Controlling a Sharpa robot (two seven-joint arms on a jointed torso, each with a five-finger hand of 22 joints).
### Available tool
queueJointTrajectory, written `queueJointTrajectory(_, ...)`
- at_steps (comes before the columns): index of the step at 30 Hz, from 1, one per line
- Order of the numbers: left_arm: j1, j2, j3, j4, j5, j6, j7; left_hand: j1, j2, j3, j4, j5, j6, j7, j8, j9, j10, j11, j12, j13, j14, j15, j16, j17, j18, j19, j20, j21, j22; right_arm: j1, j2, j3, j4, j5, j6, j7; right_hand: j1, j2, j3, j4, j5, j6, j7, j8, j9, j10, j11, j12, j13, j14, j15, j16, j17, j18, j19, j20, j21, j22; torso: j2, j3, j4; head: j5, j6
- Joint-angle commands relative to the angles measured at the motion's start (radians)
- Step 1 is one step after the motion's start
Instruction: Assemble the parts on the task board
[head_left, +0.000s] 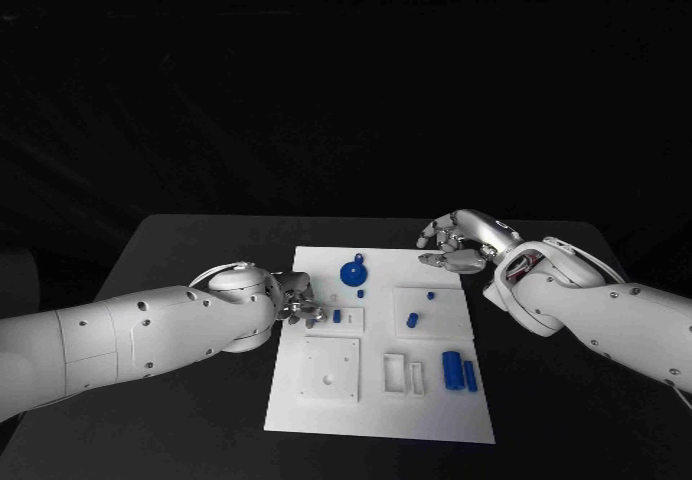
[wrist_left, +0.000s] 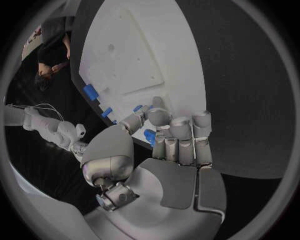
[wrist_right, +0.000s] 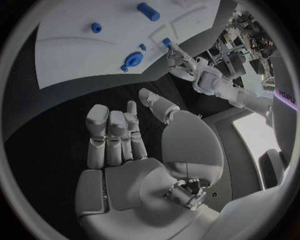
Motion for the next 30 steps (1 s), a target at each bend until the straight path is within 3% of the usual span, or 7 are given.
queueJointTrajectory(1,-0.005,0.001,-0.004,-0.004,-0.003,0.012,-0.014,-0.01,-0.04,-0.003,0.028,-0.001,-0.013,0.002,-0.007,-0.004,-0.007,0.003,0.003,0.001,-0.001,-0.008,0.003,0.001,0.008,0.009,-0.143,-0.007,0.001,0.0,0.001,0.0,0.001,0.0,0.007,0.003,-0.002,-0.01,-0.004,0.005,0.006,0.007,0.01,-0.006,0.001,-0.008,-0.002,-0.003,-0.002,0.003,-0.004,-0.004,0.002,0.098,0.0,-0.01,-0.006,0.014,0.0,0.0006,-0.0002,0.0,0.0)
queueJointTrajectory(5,-0.005,0.0,-0.004,-0.006,-0.002,0.006,-0.013,-0.002,-0.088,0.004,0.071,-0.001,-0.016,0.004,-0.017,-0.006,-0.006,0.004,0.002,0.002,-0.002,-0.01,0.002,0.001,0.012,0.011,-0.144,-0.007,0.002,0.0,0.001,0.0,0.001,0.0,0.007,0.003,-0.002,-0.011,-0.004,0.005,0.006,0.006,0.01,-0.007,0.001,-0.009,-0.002,-0.003,-0.002,0.003,-0.003,-0.004,0.002,0.098,0.0,-0.01,-0.006,0.014,0.0,0.0006,-0.0001,-0.001,0.0)
queueJointTrajectory(15,-0.005,-0.001,-0.004,-0.01,-0.002,-0.01,-0.016,0.013,-0.114,0.006,0.101,-0.001,-0.018,0.006,-0.024,-0.006,-0.005,0.006,0.001,0.002,-0.003,-0.009,0.002,0.002,0.013,0.011,-0.144,-0.007,0.004,0.0,0.0,0.0,0.002,0.0,0.007,0.002,-0.001,-0.011,-0.005,0.005,0.007,0.005,0.011,-0.008,0.001,-0.009,-0.002,-0.003,-0.002,0.003,-0.003,-0.004,0.002,0.098,0.0,-0.01,-0.006,0.014,0.0,0.001,-0.0006,-0.001,0.0)
queueJointTrajectory(18,-0.005,-0.003,-0.003,-0.014,-0.002,-0.014,-0.019,0.018,-0.134,0.01,0.123,-0.001,-0.018,0.007,-0.027,-0.006,-0.005,0.007,0.0,0.003,-0.003,-0.009,0.002,0.002,0.014,0.012,-0.144,-0.008,0.004,0.0,0.0,0.0,0.003,0.0,0.007,0.002,-0.001,-0.011,-0.005,0.005,0.007,0.005,0.011,-0.008,0.001,-0.009,-0.001,-0.003,-0.002,0.003,-0.003,-0.004,0.002,0.098,0.0,-0.01,-0.006,0.014,0.0,0.0008,-0.0004,-0.002,0.001)
queueJointTrajectory(21,-0.005,-0.005,-0.003,-0.015,-0.002,-0.027,-0.019,0.023,-0.171,0.016,0.154,-0.001,-0.021,0.008,-0.031,-0.006,-0.004,0.008,-0.001,0.003,-0.003,-0.009,0.001,0.002,0.015,0.014,-0.144,-0.008,0.004,0.0,0.0,0.0,0.002,0.0,0.007,0.002,-0.001,-0.011,-0.005,0.005,0.007,0.005,0.011,-0.008,0.001,-0.009,-0.001,-0.003,-0.002,0.003,-0.003,-0.004,0.002,0.098,0.0,-0.01,-0.006,0.014,0.0,0.0007,-0.0007,-0.002,-0.001)
queueJointTrajectory(23,-0.005,-0.008,-0.003,-0.014,-0.002,-0.038,-0.018,0.02,-0.212,0.02,0.186,-0.001,-0.026,0.01,-0.036,-0.006,-0.003,0.01,-0.002,0.002,-0.003,-0.008,0.0,0.002,0.015,0.016,-0.144,-0.009,0.003,0.0,0.0,0.0,0.002,0.0,0.006,0.002,-0.001,-0.012,-0.005,0.005,0.008,0.004,0.011,-0.008,0.001,-0.009,-0.001,-0.003,-0.002,0.003,-0.003,-0.004,0.002,0.098,0.0,-0.01,-0.007,0.014,0.0,0.0006,-0.0007,-0.002,0.0)
queueJointTrajectory(30,-0.005,-0.015,-0.002,-0.013,0.011,-0.066,-0.011,-0.001,-0.242,-0.044,0.206,-0.001,-0.046,0.017,-0.05,-0.007,-0.005,0.016,-0.005,0.003,-0.007,-0.004,-0.001,0.001,0.014,0.01,-0.142,-0.009,0.006,0.0,0.0,0.0,0.001,0.001,0.006,0.002,-0.001,-0.013,-0.006,0.005,0.008,0.004,0.011,-0.009,0.001,-0.009,-0.001,-0.003,-0.002,0.003,-0.003,-0.004,0.002,0.098,0.0,-0.01,-0.007,0.014,-0.001,0.0004,-0.0006,-0.002,0.001)
